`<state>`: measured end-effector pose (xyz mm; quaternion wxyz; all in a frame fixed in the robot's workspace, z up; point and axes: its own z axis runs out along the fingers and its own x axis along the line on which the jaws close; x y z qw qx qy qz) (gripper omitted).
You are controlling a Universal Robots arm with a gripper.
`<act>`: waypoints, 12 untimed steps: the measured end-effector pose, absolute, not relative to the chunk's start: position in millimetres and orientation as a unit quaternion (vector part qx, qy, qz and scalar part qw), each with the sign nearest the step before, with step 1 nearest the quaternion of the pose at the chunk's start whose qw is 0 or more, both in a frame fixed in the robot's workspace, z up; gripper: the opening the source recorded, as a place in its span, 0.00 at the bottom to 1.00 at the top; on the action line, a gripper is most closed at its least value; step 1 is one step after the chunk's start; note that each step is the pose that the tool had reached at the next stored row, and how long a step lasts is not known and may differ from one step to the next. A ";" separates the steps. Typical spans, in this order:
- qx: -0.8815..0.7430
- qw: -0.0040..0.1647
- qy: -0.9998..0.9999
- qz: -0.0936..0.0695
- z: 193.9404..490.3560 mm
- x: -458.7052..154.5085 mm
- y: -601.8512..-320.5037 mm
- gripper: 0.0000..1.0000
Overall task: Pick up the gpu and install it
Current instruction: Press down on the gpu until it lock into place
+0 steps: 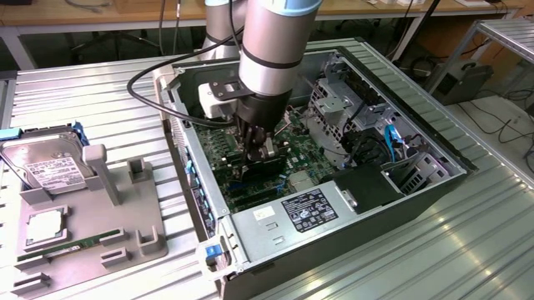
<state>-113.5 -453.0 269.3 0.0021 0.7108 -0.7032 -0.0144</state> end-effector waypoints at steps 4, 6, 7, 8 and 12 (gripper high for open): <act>0.711 0.002 -0.703 -0.014 266.4 -114.0 -453.2 0.11; 0.711 0.002 -0.703 -0.014 265.6 -114.1 -453.2 0.11; 0.711 0.002 -0.703 -0.014 265.8 -114.2 -453.3 0.11; 0.711 0.003 -0.703 -0.014 266.7 -114.2 -453.1 0.11; 0.711 0.002 -0.703 -0.014 284.3 -113.6 -453.1 0.11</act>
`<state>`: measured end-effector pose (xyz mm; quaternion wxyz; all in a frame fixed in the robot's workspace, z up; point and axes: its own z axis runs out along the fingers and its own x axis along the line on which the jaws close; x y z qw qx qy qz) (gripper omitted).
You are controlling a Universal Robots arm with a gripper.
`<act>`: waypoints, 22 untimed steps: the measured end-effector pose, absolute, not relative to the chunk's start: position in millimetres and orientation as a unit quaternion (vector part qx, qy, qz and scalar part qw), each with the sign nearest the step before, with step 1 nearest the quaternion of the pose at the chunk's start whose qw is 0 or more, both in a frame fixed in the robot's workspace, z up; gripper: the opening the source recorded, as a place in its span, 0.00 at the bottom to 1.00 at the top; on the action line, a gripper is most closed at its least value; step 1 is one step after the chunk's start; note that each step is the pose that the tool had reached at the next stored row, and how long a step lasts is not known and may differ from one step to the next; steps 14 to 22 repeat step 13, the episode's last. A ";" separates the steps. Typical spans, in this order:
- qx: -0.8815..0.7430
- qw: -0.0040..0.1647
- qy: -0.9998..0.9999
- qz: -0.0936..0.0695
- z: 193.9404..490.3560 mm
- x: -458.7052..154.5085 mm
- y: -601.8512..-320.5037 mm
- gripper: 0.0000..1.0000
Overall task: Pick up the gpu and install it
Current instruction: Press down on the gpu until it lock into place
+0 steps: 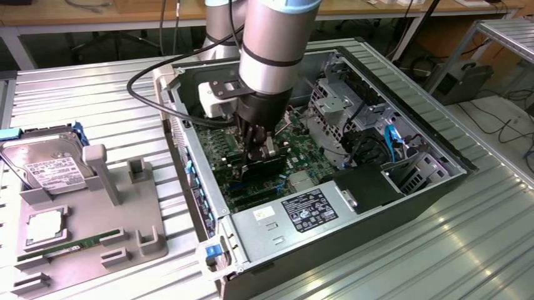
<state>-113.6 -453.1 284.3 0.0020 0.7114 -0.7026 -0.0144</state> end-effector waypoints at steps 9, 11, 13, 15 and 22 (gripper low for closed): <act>0.711 0.002 -0.703 -0.014 299.1 -113.3 -453.1 0.11; 0.711 0.002 -0.703 -0.014 299.1 -113.3 -453.1 0.11; 0.711 0.002 -0.703 -0.014 299.1 -113.3 -453.1 0.11; 0.711 0.002 -0.703 -0.014 299.1 -113.3 -453.1 0.11; 0.711 0.002 -0.703 -0.014 299.1 -113.3 -453.1 0.11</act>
